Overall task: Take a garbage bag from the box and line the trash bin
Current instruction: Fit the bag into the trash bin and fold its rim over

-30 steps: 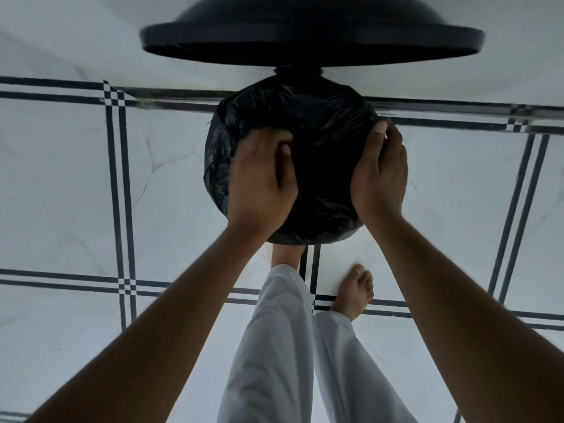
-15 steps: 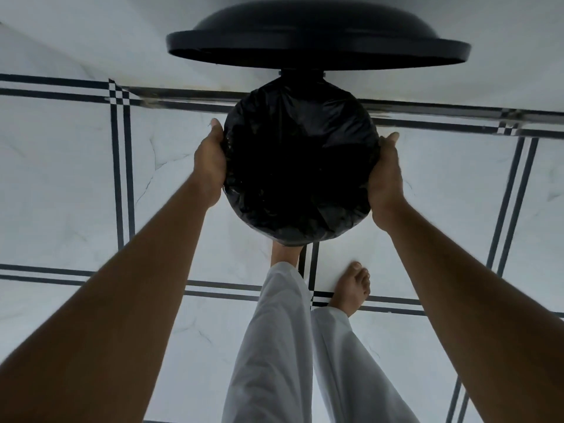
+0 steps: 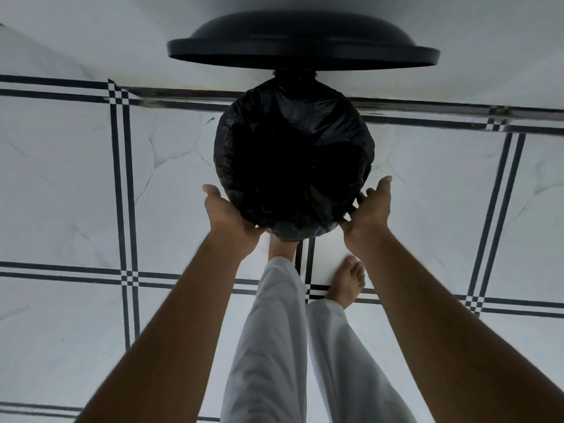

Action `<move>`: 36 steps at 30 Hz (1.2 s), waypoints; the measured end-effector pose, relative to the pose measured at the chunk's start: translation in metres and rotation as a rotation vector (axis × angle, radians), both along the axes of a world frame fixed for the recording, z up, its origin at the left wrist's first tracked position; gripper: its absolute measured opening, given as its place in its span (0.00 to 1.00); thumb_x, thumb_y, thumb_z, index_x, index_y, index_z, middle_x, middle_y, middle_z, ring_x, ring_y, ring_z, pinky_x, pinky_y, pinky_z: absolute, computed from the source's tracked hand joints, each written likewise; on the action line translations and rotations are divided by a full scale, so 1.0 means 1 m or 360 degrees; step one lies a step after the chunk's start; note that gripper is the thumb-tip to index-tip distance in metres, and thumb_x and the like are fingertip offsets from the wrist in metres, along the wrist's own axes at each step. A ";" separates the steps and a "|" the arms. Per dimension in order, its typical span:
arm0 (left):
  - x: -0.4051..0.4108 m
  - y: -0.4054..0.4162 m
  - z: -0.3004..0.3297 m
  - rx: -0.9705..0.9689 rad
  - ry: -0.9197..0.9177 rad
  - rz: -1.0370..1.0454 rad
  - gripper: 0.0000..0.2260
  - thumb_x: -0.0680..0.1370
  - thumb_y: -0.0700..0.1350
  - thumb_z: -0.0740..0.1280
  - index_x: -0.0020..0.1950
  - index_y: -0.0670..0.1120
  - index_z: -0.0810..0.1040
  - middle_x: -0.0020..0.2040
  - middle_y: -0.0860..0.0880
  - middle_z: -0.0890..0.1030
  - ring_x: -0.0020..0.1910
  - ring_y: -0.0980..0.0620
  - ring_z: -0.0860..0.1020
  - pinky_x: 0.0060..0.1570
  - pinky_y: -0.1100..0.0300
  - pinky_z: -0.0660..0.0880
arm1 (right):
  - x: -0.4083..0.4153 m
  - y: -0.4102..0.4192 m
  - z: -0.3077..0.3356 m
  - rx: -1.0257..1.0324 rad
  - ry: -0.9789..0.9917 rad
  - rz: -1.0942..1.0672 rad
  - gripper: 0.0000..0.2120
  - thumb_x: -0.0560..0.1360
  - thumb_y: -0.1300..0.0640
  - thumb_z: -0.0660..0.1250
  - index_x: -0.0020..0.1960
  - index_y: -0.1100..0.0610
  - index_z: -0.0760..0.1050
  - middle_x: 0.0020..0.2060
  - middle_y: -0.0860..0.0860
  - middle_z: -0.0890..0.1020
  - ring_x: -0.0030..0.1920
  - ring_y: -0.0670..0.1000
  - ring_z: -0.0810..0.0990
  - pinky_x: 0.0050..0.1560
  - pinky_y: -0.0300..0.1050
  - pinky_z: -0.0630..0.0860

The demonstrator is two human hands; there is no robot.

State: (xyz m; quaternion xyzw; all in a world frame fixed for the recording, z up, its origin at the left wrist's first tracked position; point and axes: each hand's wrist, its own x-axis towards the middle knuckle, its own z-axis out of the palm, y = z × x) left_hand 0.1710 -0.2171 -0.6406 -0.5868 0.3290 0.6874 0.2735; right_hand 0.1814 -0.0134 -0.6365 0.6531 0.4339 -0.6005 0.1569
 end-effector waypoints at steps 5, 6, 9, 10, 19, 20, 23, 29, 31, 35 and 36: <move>-0.001 -0.008 -0.009 -0.0116 -0.0115 -0.0008 0.40 0.84 0.73 0.45 0.87 0.48 0.66 0.83 0.42 0.72 0.83 0.37 0.69 0.84 0.34 0.61 | -0.006 0.012 -0.012 0.0032 -0.0067 0.0106 0.35 0.88 0.33 0.47 0.87 0.52 0.64 0.81 0.50 0.74 0.81 0.55 0.72 0.83 0.54 0.64; -0.005 -0.007 -0.007 -0.0278 -0.0140 -0.0124 0.38 0.85 0.71 0.45 0.87 0.49 0.65 0.83 0.44 0.73 0.83 0.40 0.70 0.84 0.36 0.60 | -0.008 0.014 -0.011 0.0071 -0.0065 0.0150 0.35 0.88 0.33 0.47 0.87 0.52 0.64 0.82 0.49 0.73 0.82 0.55 0.70 0.81 0.52 0.64; -0.019 -0.004 -0.001 -0.0619 0.0081 -0.0244 0.33 0.88 0.68 0.47 0.84 0.50 0.72 0.79 0.48 0.78 0.77 0.46 0.76 0.78 0.46 0.71 | -0.017 0.020 -0.008 0.0286 0.0093 0.0347 0.32 0.88 0.33 0.49 0.83 0.48 0.70 0.78 0.47 0.76 0.77 0.52 0.74 0.70 0.48 0.67; -0.025 -0.003 0.004 -0.0553 0.0243 -0.0279 0.33 0.88 0.68 0.47 0.81 0.50 0.76 0.76 0.49 0.81 0.73 0.48 0.79 0.74 0.49 0.74 | -0.020 0.020 -0.005 0.0349 0.0167 0.0459 0.31 0.87 0.32 0.49 0.79 0.46 0.74 0.74 0.45 0.79 0.73 0.50 0.77 0.71 0.49 0.70; -0.072 -0.025 -0.001 -0.0847 0.0445 -0.0693 0.33 0.83 0.72 0.58 0.73 0.48 0.81 0.65 0.52 0.84 0.72 0.49 0.80 0.76 0.50 0.72 | -0.052 0.017 -0.002 0.0597 0.0371 0.0967 0.28 0.89 0.35 0.48 0.82 0.46 0.69 0.76 0.49 0.79 0.76 0.55 0.75 0.73 0.53 0.69; -0.079 -0.026 -0.005 -0.0839 0.0500 -0.0800 0.33 0.81 0.73 0.58 0.67 0.49 0.84 0.63 0.51 0.86 0.68 0.49 0.83 0.75 0.47 0.75 | -0.057 0.015 -0.002 0.0626 0.0417 0.1023 0.28 0.89 0.36 0.48 0.81 0.45 0.71 0.75 0.49 0.80 0.75 0.55 0.76 0.71 0.51 0.69; -0.098 -0.030 -0.016 -0.0642 0.0510 -0.1095 0.38 0.81 0.77 0.53 0.67 0.51 0.87 0.62 0.48 0.89 0.63 0.48 0.87 0.71 0.48 0.78 | -0.073 0.014 -0.008 0.0576 0.0401 0.1162 0.29 0.90 0.36 0.46 0.83 0.45 0.71 0.79 0.51 0.77 0.79 0.57 0.73 0.76 0.52 0.67; -0.124 -0.028 -0.023 -0.1009 0.0565 -0.1203 0.36 0.78 0.76 0.54 0.59 0.48 0.86 0.60 0.52 0.87 0.61 0.45 0.85 0.72 0.43 0.77 | -0.093 0.021 -0.011 0.0595 0.0389 0.1109 0.30 0.90 0.37 0.47 0.83 0.49 0.71 0.78 0.52 0.77 0.79 0.56 0.73 0.78 0.52 0.66; -0.129 -0.018 -0.019 -0.0990 0.0592 -0.1318 0.34 0.84 0.72 0.53 0.62 0.46 0.85 0.57 0.50 0.86 0.60 0.45 0.85 0.70 0.48 0.77 | -0.093 0.020 -0.011 0.0569 0.0463 0.1143 0.30 0.90 0.35 0.48 0.80 0.48 0.75 0.71 0.50 0.81 0.74 0.54 0.77 0.79 0.53 0.69; -0.127 -0.008 -0.010 -0.1296 0.0650 -0.1541 0.24 0.88 0.63 0.54 0.58 0.47 0.81 0.56 0.49 0.84 0.60 0.45 0.82 0.68 0.48 0.77 | -0.088 0.022 -0.009 0.0623 0.0473 0.1106 0.31 0.88 0.33 0.48 0.79 0.47 0.74 0.74 0.49 0.81 0.71 0.52 0.78 0.77 0.55 0.71; -0.123 -0.010 -0.003 -0.1387 0.0703 -0.1497 0.20 0.88 0.61 0.57 0.56 0.48 0.80 0.56 0.50 0.84 0.60 0.45 0.82 0.69 0.47 0.77 | -0.085 0.022 -0.005 0.0666 0.0481 0.1035 0.29 0.89 0.34 0.49 0.78 0.48 0.74 0.72 0.49 0.81 0.67 0.50 0.78 0.74 0.52 0.71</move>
